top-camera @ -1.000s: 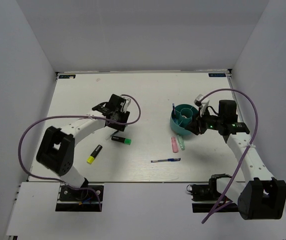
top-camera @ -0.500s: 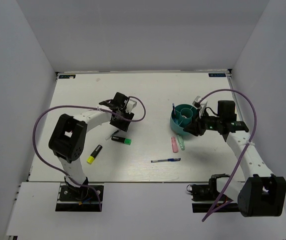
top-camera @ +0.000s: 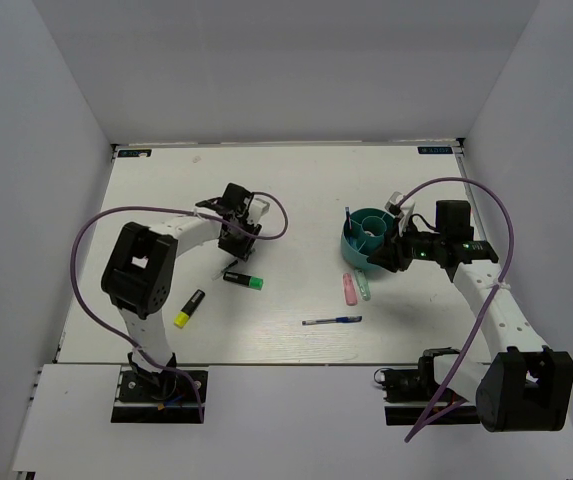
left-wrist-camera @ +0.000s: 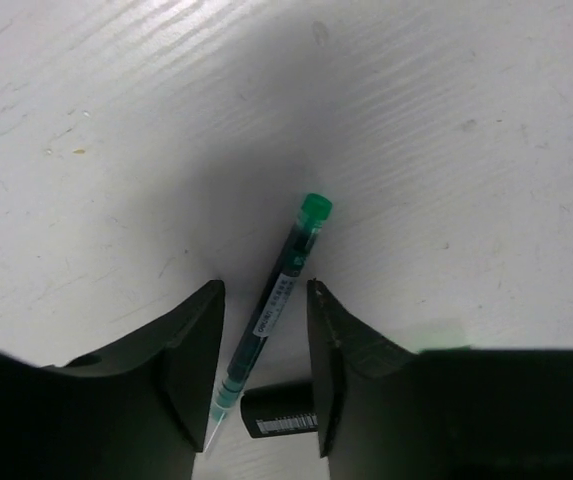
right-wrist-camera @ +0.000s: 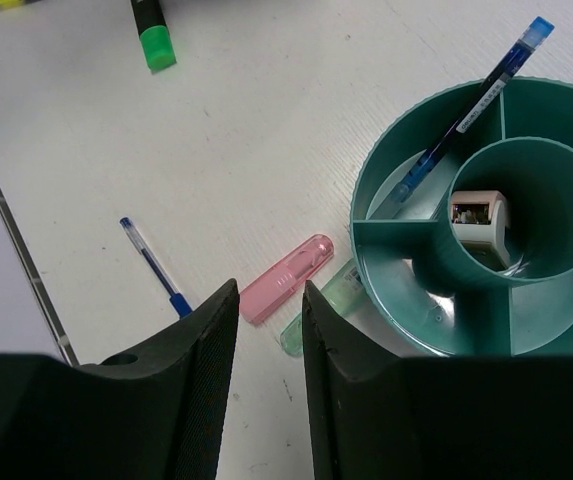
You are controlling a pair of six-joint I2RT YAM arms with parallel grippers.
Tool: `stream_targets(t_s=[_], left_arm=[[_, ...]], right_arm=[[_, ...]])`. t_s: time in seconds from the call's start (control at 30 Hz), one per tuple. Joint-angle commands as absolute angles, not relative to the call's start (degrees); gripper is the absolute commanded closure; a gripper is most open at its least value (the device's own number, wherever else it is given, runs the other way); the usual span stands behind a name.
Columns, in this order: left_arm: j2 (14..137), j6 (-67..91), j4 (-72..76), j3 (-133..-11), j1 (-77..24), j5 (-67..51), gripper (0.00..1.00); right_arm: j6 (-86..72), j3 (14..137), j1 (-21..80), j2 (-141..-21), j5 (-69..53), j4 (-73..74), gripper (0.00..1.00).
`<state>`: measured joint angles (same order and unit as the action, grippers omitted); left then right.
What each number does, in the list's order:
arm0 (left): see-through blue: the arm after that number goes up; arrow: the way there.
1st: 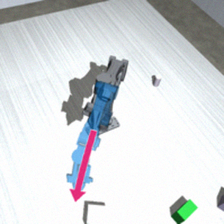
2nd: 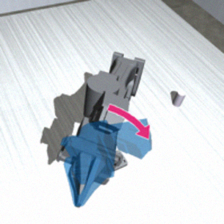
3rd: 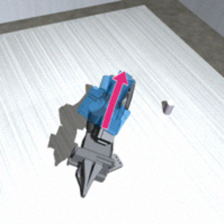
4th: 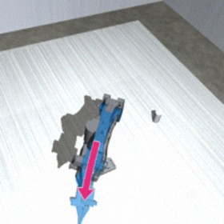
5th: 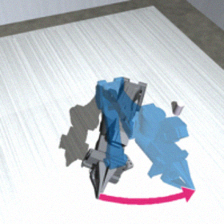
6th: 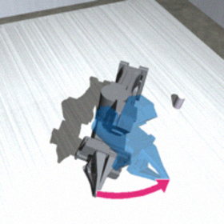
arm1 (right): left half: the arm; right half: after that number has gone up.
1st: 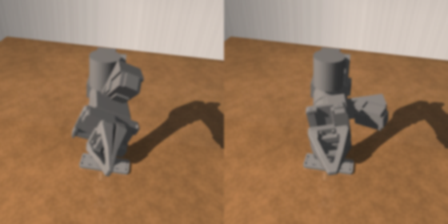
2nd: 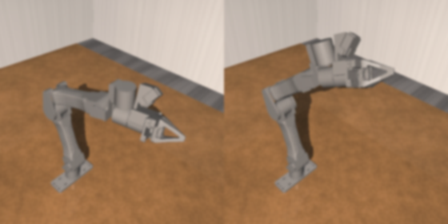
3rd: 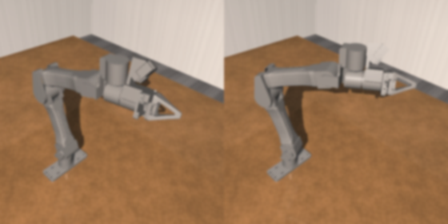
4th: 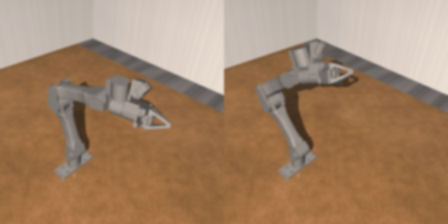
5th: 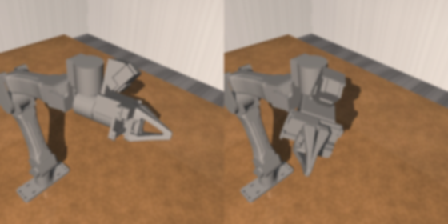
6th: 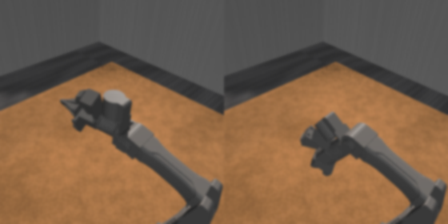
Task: Sort the stationery into containers
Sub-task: Pick up the pen from the center of the board.
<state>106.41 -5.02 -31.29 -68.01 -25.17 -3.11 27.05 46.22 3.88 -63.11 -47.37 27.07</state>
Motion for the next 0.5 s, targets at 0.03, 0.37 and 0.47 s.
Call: stream_targets(t_s=[0.03,0.37,0.47], left_arm=[[107.75,-5.54,-30.5,-67.24,-24.08,-5.1,0.63],[105.91,-3.78,-27.87,-65.65,-24.26,1.74,0.92],[103.1,-1.33,-26.99,-67.5,-24.43,3.6,0.99]], right_arm=[[27.51,48.43,3.78,-63.2,-49.22,27.16,0.65],[27.33,48.43,3.6,-63.37,-49.92,26.98,0.65],[27.07,48.25,3.69,-63.19,-50.19,26.9,0.65]])
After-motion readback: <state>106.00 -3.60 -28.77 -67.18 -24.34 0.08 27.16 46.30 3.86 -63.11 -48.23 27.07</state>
